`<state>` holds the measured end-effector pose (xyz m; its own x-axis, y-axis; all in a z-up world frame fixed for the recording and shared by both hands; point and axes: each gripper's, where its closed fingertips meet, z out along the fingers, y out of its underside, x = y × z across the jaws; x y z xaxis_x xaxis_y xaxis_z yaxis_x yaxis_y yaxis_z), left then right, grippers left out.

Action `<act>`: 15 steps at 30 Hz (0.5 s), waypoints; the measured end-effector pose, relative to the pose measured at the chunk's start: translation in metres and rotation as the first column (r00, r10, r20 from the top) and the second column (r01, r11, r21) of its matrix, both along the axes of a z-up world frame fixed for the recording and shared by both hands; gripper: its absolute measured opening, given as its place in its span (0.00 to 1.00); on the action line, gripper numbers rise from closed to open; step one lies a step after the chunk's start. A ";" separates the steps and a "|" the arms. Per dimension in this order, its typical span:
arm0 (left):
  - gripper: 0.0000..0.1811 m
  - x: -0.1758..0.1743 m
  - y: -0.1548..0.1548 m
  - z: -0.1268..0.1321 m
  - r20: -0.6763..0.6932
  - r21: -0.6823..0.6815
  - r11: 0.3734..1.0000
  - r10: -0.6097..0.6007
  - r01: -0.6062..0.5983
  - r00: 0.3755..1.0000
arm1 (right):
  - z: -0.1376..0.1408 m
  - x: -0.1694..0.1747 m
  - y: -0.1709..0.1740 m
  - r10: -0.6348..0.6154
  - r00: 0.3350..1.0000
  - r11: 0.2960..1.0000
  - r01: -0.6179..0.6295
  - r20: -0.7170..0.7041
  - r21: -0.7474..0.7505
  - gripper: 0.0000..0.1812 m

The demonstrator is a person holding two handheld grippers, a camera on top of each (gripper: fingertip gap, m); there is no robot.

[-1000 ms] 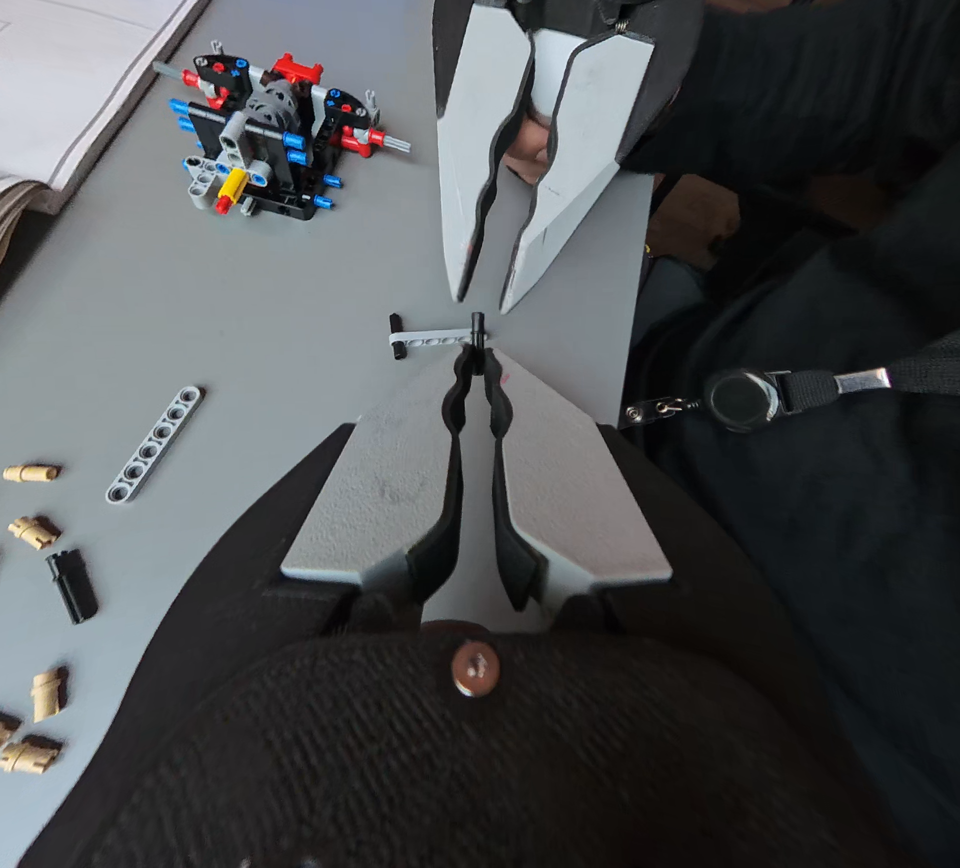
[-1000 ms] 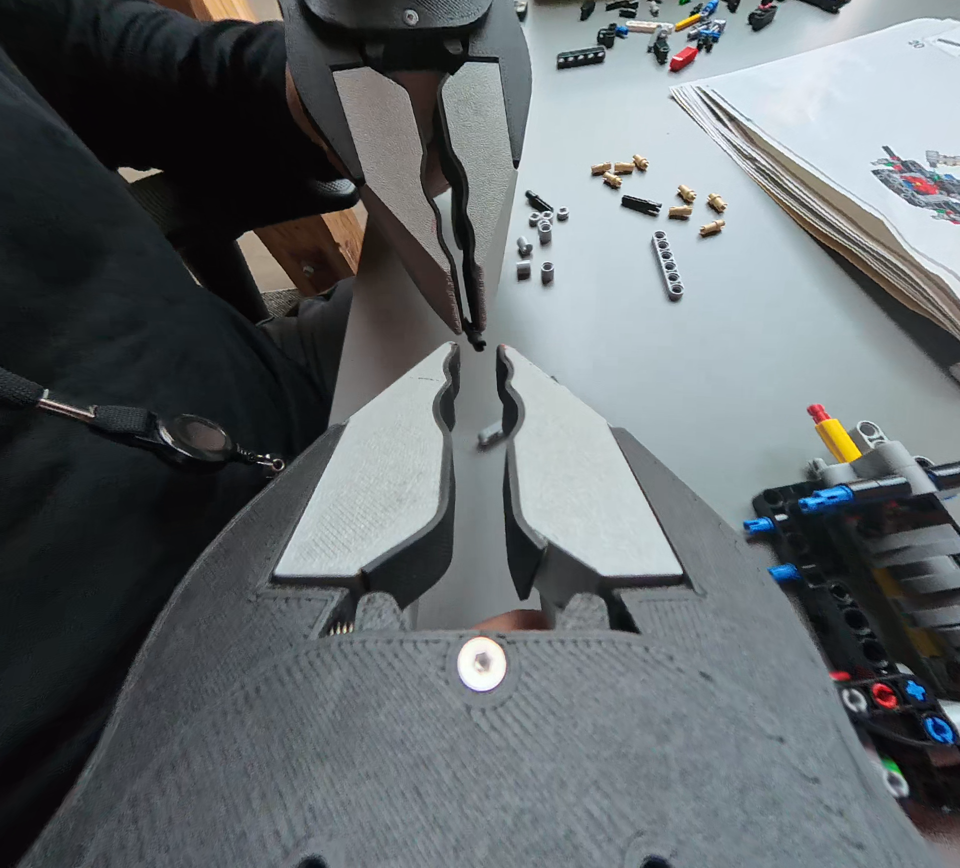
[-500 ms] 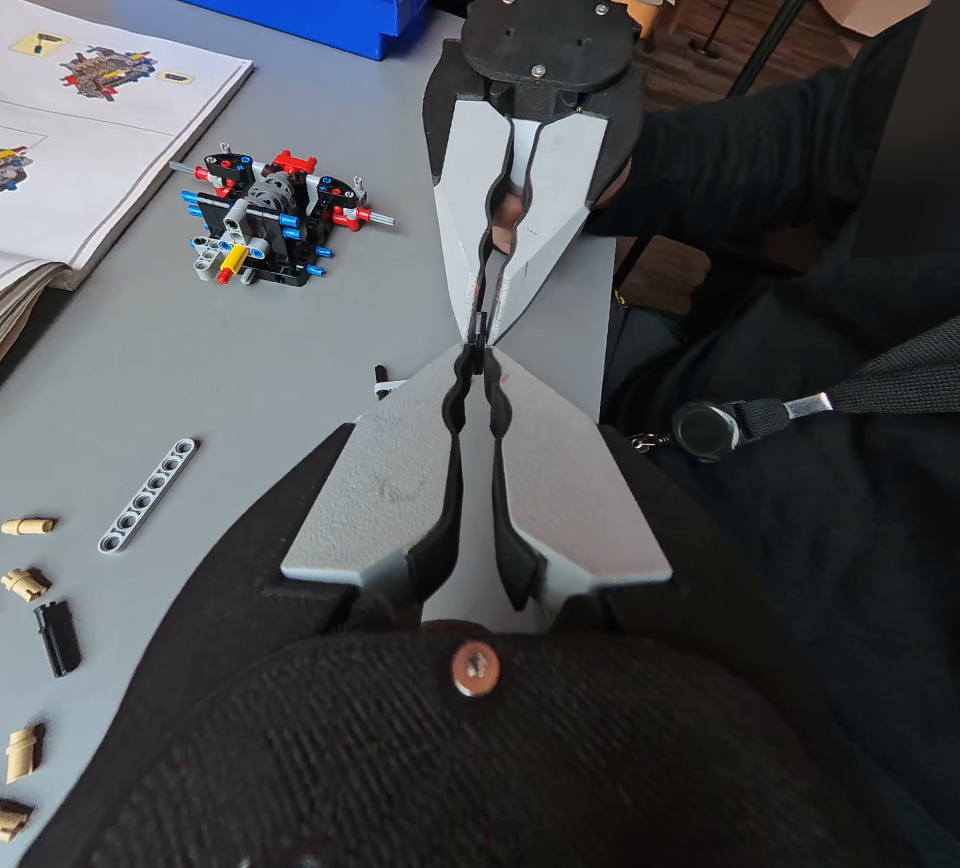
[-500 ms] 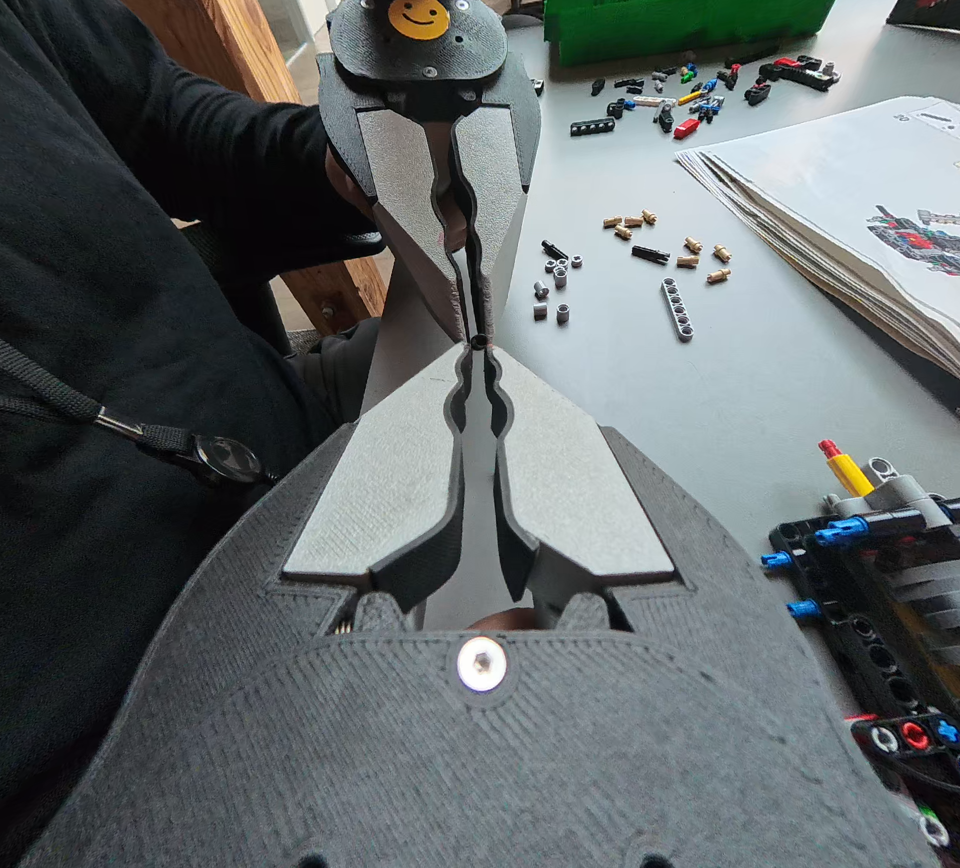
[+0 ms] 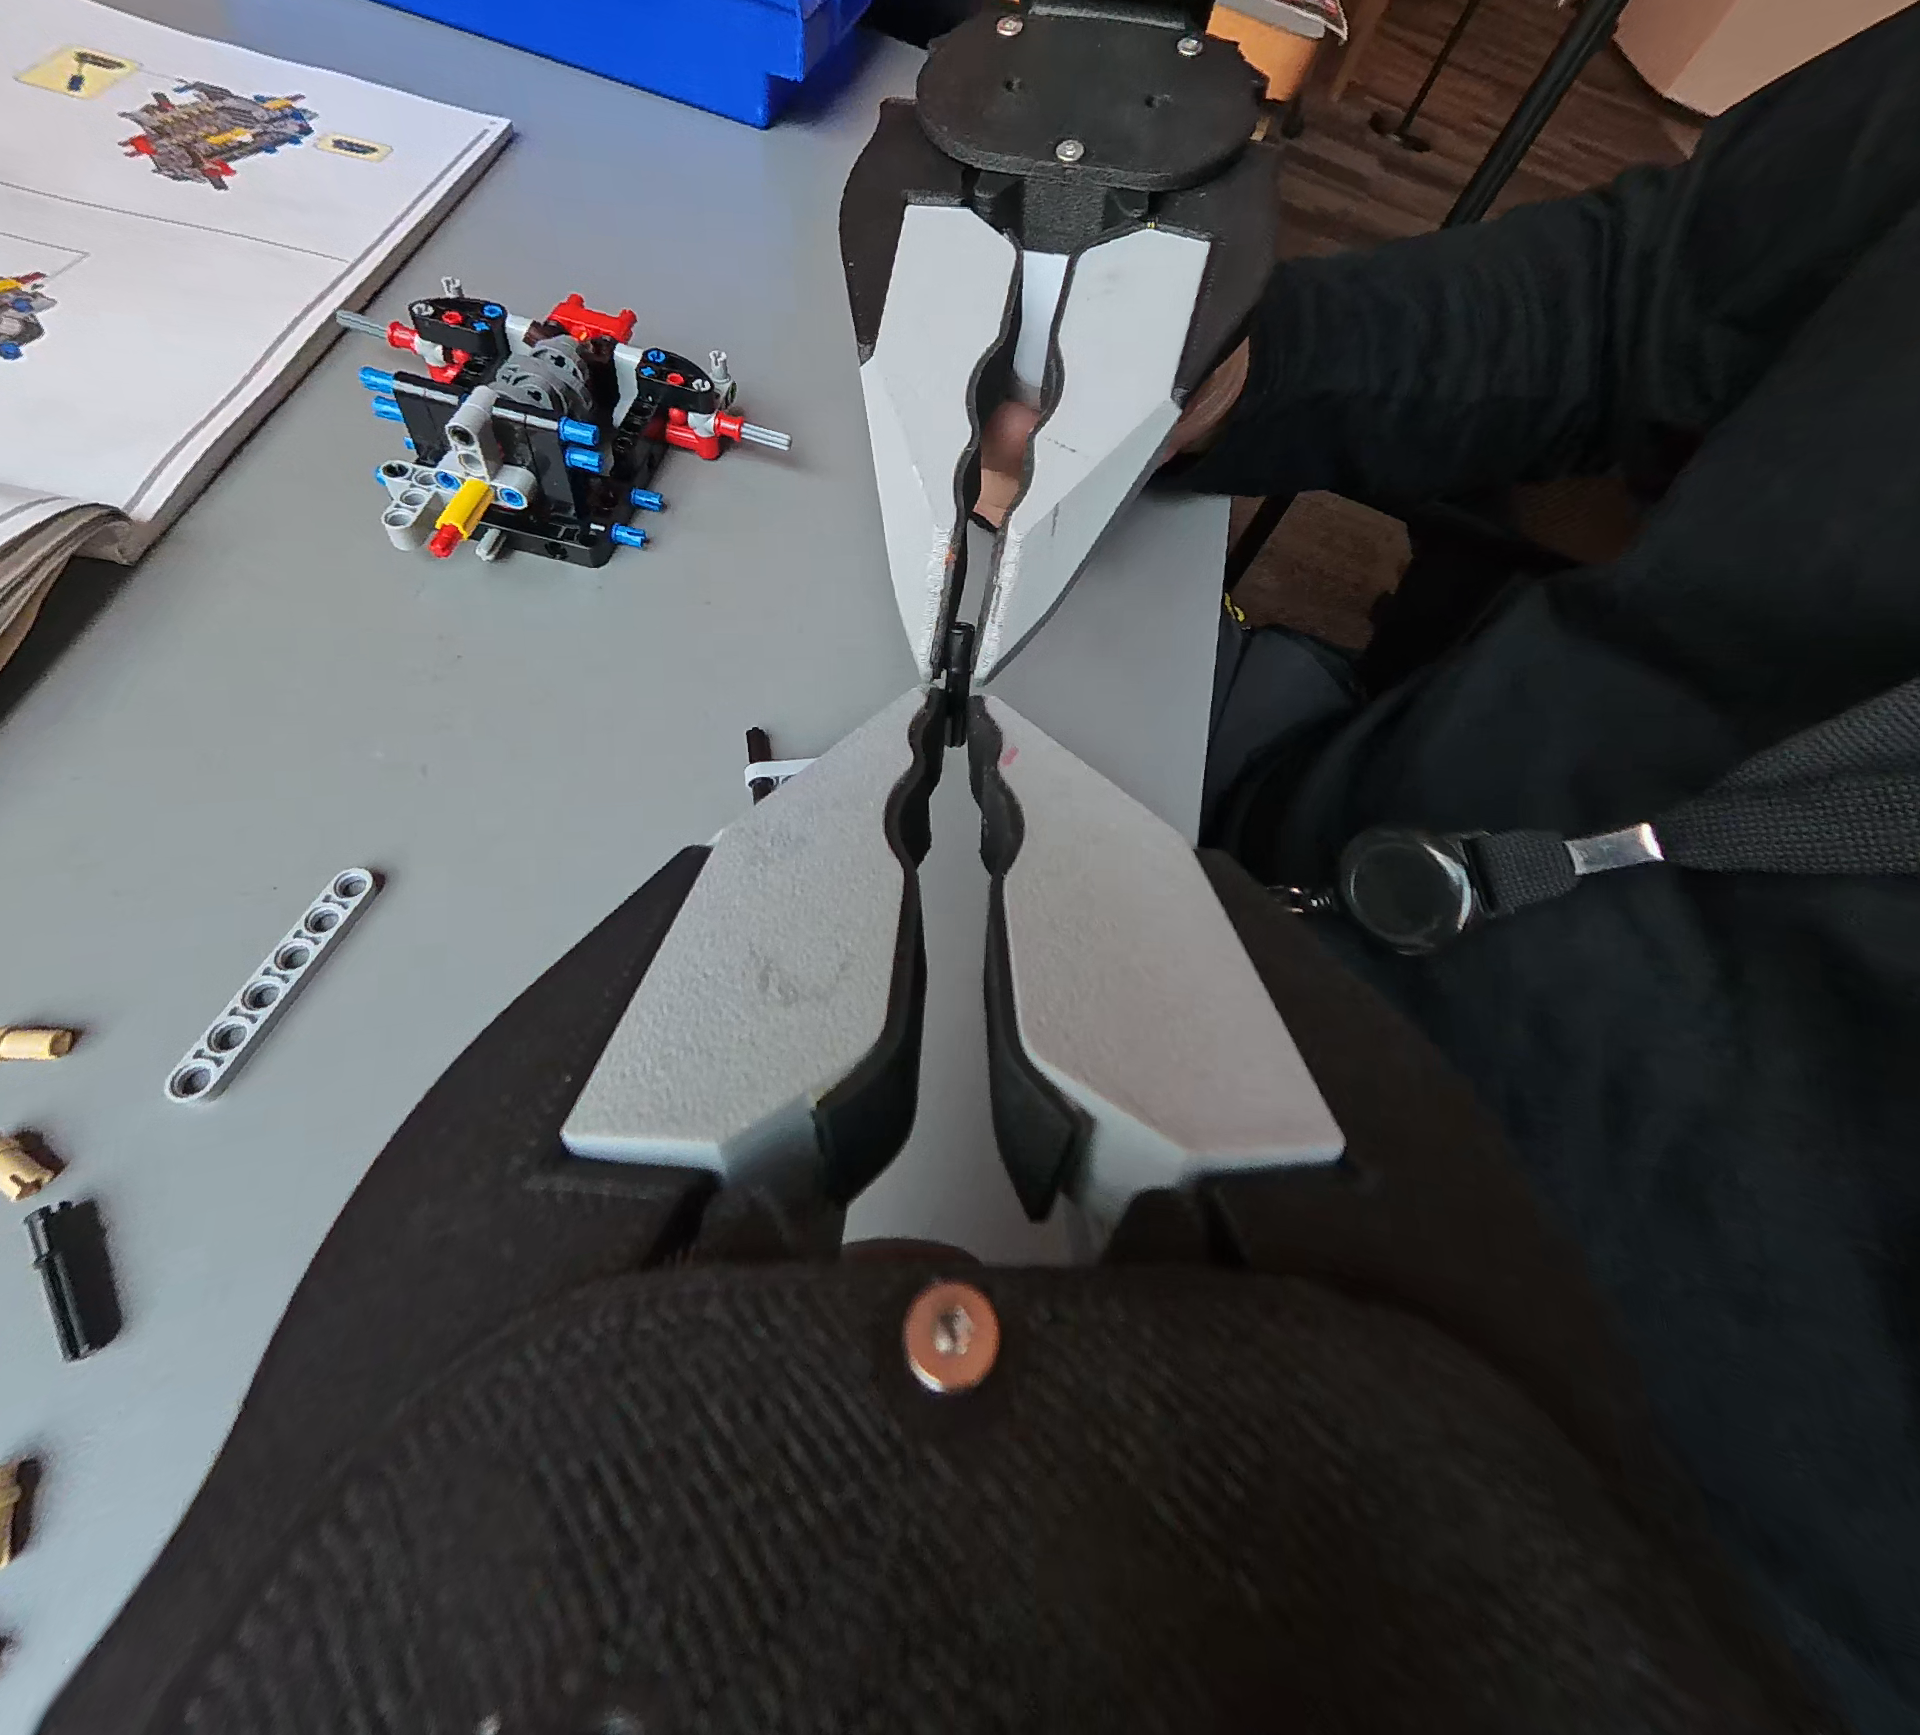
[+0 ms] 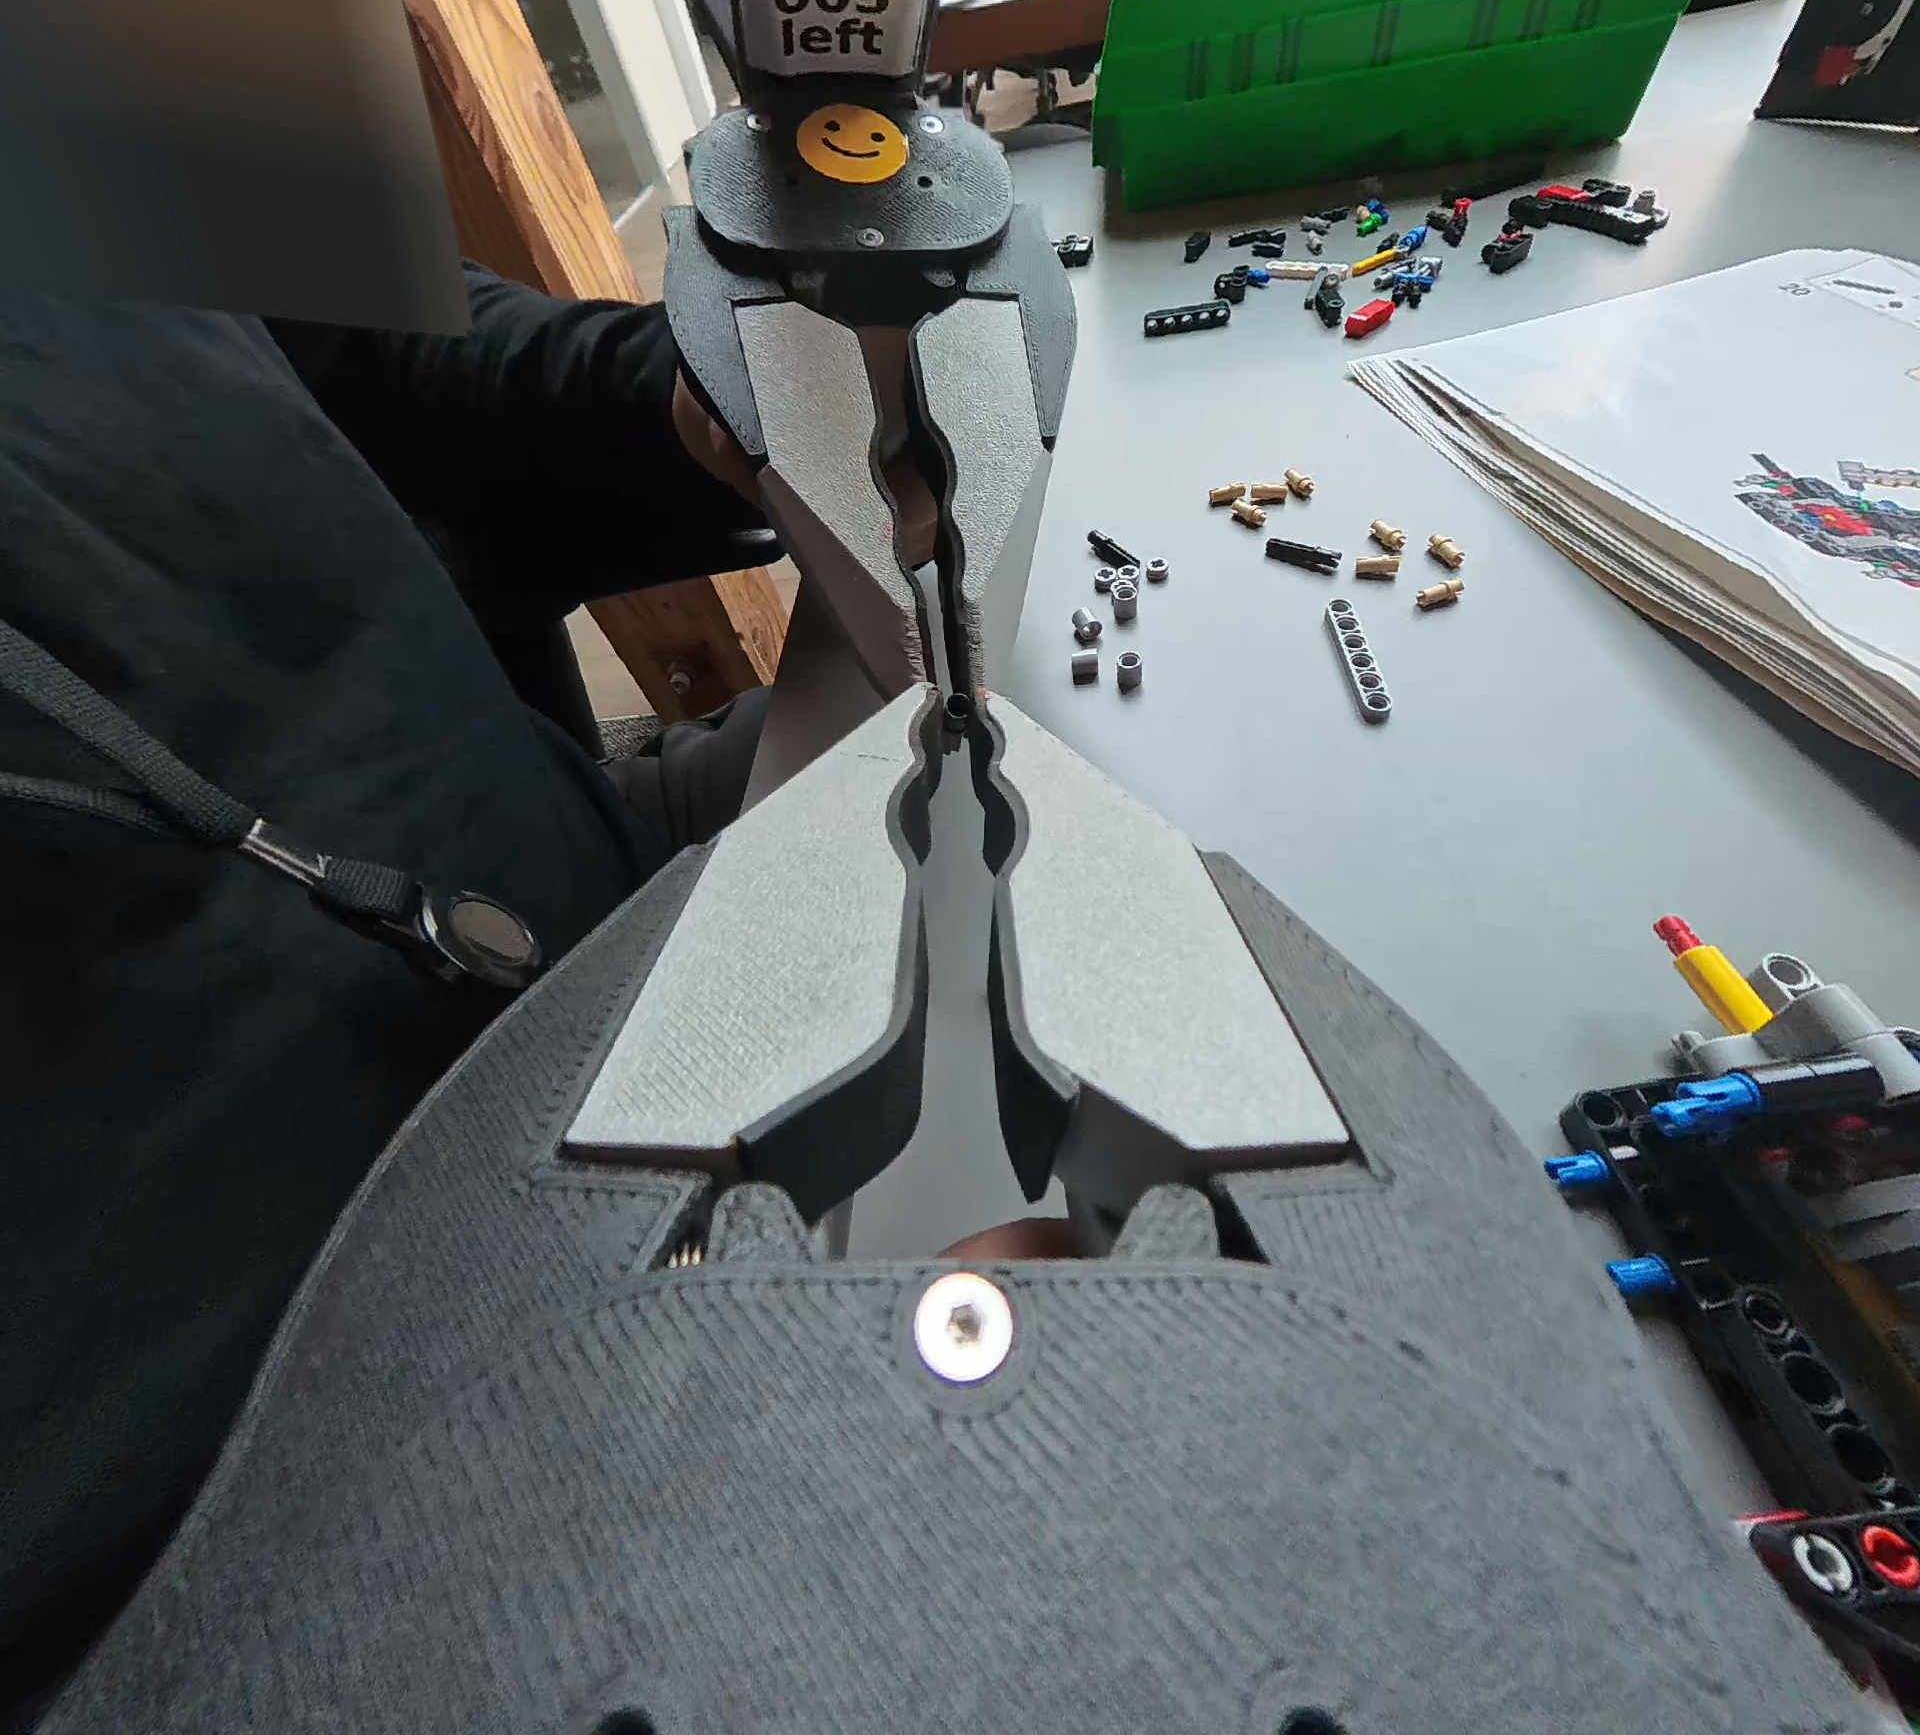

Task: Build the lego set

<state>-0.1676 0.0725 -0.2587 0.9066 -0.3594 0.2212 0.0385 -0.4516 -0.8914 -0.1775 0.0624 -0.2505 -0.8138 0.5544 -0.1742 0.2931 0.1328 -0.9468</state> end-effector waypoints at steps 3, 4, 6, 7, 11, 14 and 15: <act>0.01 0.000 0.000 -0.001 0.026 0.004 1.000 0.003 -0.003 1.000 | -0.001 -0.001 0.000 -0.005 1.000 1.000 0.005 0.006 0.000 0.01; 0.01 -0.001 0.000 -0.001 0.027 0.005 1.000 0.009 -0.009 1.000 | -0.001 -0.002 0.000 -0.011 1.000 1.000 0.011 0.007 0.002 0.01; 0.01 -0.002 0.000 -0.002 0.025 -0.001 1.000 0.012 -0.012 1.000 | -0.001 -0.002 0.000 -0.019 1.000 1.000 0.019 0.013 0.001 0.01; 0.01 -0.002 0.000 -0.004 0.022 -0.010 1.000 0.011 -0.011 1.000 | -0.001 -0.003 0.000 -0.021 1.000 1.000 0.021 0.014 -0.003 0.01; 0.03 -0.001 0.000 -0.013 -0.002 -0.048 0.999 0.009 -0.009 1.000 | 0.001 -0.003 0.002 -0.025 1.000 0.999 0.025 0.019 -0.024 0.01; 0.03 0.002 0.000 -0.013 -0.012 -0.050 0.999 0.004 -0.005 1.000 | 0.002 -0.003 0.002 -0.031 0.999 0.999 0.031 0.021 -0.030 0.01; 0.04 0.001 0.001 -0.014 -0.021 -0.056 0.998 0.009 -0.011 1.000 | 0.002 -0.003 0.003 -0.036 0.999 0.999 0.037 0.019 -0.024 0.01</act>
